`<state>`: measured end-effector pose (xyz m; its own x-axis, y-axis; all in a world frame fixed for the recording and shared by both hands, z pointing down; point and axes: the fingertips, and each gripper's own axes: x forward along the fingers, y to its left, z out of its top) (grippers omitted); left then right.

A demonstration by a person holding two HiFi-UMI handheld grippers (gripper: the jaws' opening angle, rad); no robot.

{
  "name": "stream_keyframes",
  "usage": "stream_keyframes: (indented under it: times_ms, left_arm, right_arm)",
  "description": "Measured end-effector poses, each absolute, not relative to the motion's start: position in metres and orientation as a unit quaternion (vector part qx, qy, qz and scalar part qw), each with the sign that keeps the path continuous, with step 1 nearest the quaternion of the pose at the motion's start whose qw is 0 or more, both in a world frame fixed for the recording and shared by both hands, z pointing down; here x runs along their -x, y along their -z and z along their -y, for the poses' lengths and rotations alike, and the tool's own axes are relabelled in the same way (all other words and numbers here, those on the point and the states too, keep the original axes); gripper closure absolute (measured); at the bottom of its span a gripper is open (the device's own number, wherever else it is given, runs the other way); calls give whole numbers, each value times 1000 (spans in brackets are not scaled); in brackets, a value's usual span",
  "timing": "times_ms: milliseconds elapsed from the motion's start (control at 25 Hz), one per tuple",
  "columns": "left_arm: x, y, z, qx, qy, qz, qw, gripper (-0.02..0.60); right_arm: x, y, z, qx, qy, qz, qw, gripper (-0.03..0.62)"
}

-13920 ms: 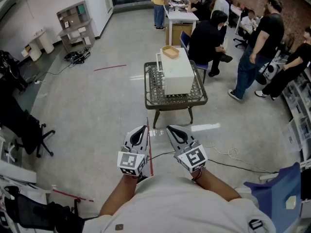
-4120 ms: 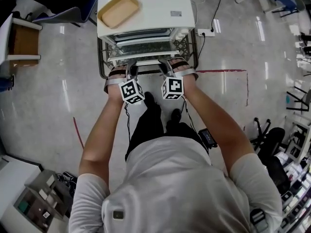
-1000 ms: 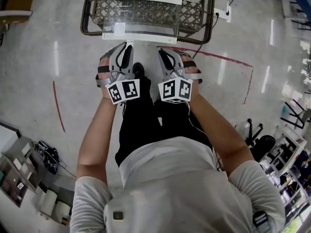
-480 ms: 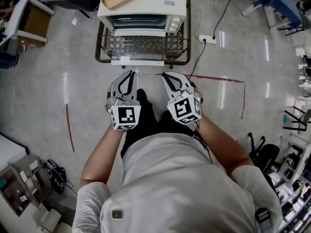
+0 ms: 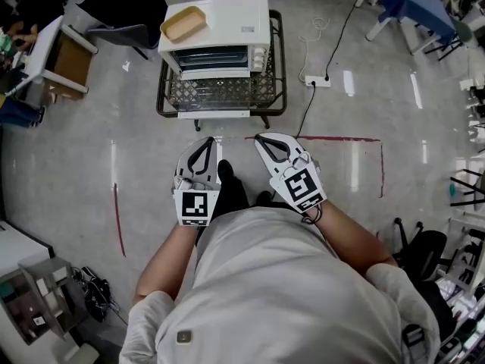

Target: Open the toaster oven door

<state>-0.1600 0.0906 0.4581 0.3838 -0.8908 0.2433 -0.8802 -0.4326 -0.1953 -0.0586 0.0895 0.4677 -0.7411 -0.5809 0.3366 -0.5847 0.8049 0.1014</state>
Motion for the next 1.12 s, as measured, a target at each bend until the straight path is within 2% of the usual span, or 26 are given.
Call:
stream_keyframes:
  times_ms: [520, 1000, 1120]
  left_arm:
    - [153, -417, -168, 845, 129, -517, 38, 565]
    - [214, -407, -226, 860, 135, -492, 9, 565]
    - [233, -402, -242, 864, 125, -488, 26, 565]
  right_arm:
    - [42, -433, -166, -304, 2, 940, 151, 576]
    - [97, -416, -225, -321, 9, 936, 145, 576]
    - [118, -411, -242, -329, 16, 934, 139, 576]
